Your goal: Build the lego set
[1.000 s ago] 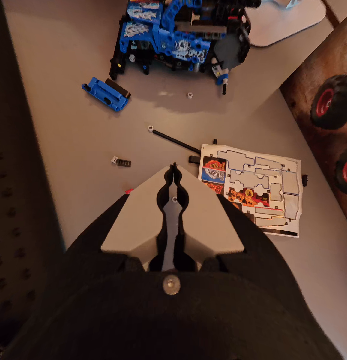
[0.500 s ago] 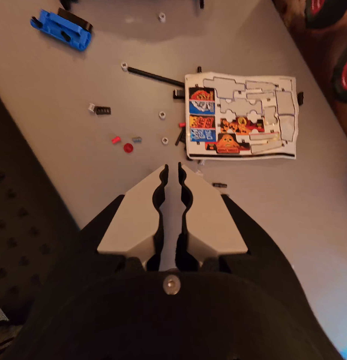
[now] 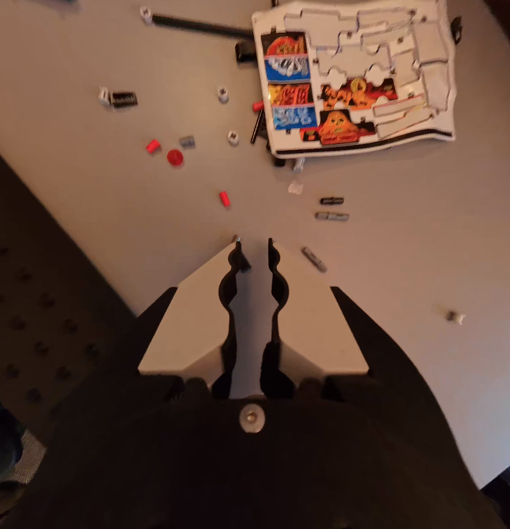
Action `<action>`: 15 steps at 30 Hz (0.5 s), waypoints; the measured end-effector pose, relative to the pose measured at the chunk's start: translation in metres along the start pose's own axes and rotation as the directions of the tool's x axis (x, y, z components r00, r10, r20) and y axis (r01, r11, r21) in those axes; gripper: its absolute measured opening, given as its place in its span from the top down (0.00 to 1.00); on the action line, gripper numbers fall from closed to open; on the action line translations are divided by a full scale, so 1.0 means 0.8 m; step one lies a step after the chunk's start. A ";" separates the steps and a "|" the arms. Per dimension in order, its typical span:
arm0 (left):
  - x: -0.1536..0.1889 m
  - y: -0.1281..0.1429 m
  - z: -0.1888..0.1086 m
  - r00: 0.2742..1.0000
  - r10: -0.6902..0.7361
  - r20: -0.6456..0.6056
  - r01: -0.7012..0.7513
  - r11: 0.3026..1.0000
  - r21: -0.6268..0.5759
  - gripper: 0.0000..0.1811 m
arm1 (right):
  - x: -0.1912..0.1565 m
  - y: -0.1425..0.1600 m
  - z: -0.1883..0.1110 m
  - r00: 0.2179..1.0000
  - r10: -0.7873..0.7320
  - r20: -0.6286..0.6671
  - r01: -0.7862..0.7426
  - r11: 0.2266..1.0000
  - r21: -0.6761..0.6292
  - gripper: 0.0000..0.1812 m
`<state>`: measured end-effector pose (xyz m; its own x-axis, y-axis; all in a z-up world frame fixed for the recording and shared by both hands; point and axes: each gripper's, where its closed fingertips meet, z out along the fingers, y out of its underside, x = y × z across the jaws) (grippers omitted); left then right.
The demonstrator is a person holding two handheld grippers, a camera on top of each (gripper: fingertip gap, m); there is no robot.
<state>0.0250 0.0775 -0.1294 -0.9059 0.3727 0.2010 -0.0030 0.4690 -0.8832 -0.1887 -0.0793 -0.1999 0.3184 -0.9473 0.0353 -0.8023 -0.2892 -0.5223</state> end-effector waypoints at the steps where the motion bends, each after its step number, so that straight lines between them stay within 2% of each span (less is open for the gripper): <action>1: 0.000 0.000 0.000 1.000 0.001 0.001 -0.001 1.000 0.000 0.79 | 0.004 -0.008 0.002 1.000 0.000 -0.006 0.000 1.000 0.016 0.91; 7: -0.004 0.001 -0.004 1.000 -0.002 0.012 0.002 1.000 0.004 0.79 | 0.023 -0.054 0.024 0.997 -0.057 -0.060 0.061 0.996 0.072 0.88; 12: -0.005 0.003 -0.004 1.000 -0.004 0.012 0.004 1.000 0.000 0.79 | 0.036 -0.067 0.044 0.986 -0.137 -0.089 0.140 0.990 0.022 0.90; 15: -0.006 0.005 -0.003 1.000 -0.004 0.012 0.004 1.000 -0.004 0.79 | 0.051 -0.085 0.042 0.987 -0.111 -0.113 0.120 0.990 0.074 0.91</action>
<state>0.0305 0.0798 -0.1329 -0.9108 0.3612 0.1998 -0.0052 0.4739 -0.8806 -0.1043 -0.0935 -0.1913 0.3465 -0.9189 0.1887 -0.7189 -0.3894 -0.5759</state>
